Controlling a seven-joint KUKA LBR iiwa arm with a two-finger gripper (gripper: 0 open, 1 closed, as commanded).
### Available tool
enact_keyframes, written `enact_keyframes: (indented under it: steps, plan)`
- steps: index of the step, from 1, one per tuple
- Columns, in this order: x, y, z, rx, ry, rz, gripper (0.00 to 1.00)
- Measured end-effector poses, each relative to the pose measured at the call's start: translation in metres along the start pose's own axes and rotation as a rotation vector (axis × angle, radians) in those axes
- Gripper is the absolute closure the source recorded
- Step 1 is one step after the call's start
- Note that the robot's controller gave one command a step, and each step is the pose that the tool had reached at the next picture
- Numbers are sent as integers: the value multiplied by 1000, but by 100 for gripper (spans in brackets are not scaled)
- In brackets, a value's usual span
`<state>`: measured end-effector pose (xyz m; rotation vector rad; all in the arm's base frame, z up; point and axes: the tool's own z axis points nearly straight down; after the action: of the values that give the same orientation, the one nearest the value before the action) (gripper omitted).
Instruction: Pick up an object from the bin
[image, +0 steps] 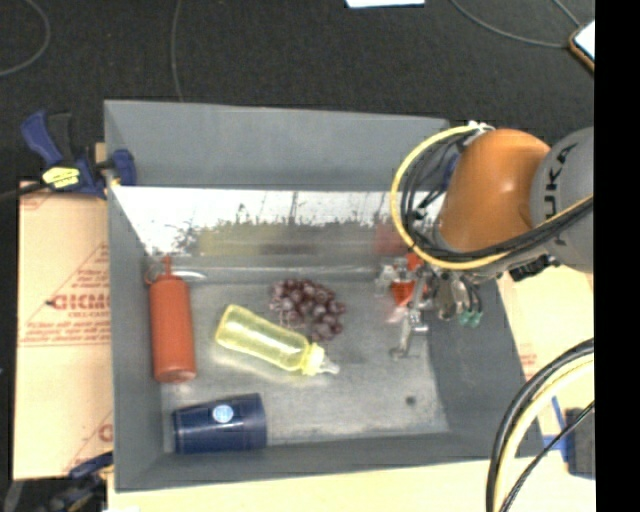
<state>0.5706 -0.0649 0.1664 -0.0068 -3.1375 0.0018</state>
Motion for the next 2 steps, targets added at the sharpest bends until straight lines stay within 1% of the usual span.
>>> enact_keyframes:
  steps: [1, 2]
  plan:
    - [-2, 0, -5, 1, -8, -3, 0]
    - [-58, 61, 96, 0, -14, -162, 0]
